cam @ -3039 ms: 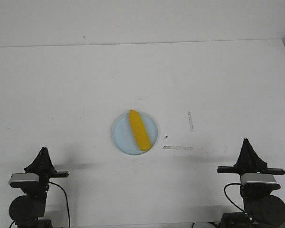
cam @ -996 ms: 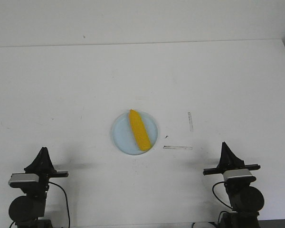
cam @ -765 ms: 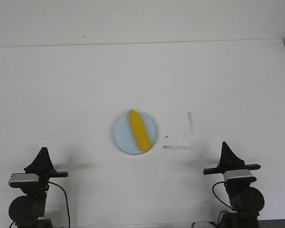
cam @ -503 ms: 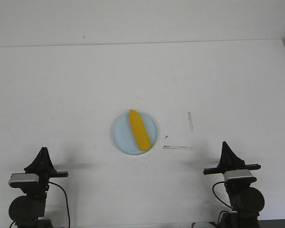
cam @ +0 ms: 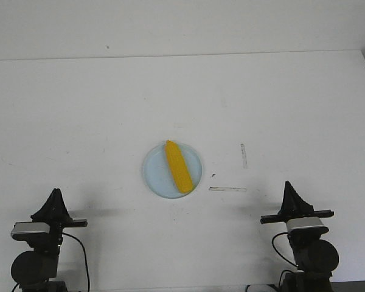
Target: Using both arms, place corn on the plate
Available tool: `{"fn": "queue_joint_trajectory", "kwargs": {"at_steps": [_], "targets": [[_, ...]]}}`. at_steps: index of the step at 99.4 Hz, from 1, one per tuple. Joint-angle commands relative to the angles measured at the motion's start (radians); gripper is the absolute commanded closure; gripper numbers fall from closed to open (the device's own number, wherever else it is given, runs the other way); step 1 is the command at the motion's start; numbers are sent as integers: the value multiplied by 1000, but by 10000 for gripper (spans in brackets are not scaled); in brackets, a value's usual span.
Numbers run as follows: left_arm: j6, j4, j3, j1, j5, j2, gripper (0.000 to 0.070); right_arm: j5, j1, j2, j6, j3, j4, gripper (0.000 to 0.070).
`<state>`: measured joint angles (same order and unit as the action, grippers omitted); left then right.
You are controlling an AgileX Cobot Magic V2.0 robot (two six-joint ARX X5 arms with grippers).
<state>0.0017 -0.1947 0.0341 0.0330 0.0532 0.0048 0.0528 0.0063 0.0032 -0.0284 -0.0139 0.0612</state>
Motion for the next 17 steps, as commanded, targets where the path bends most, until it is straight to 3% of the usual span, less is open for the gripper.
{"fn": "queue_joint_trajectory", "kwargs": {"at_steps": [1, 17], "targets": [[6, -15, -21, 0, 1, -2, 699, 0, 1, -2, 12, 1, 13, 694], [6, -16, -21, 0, 1, -2, 699, 0, 1, -2, 12, 1, 13, 694]]}}
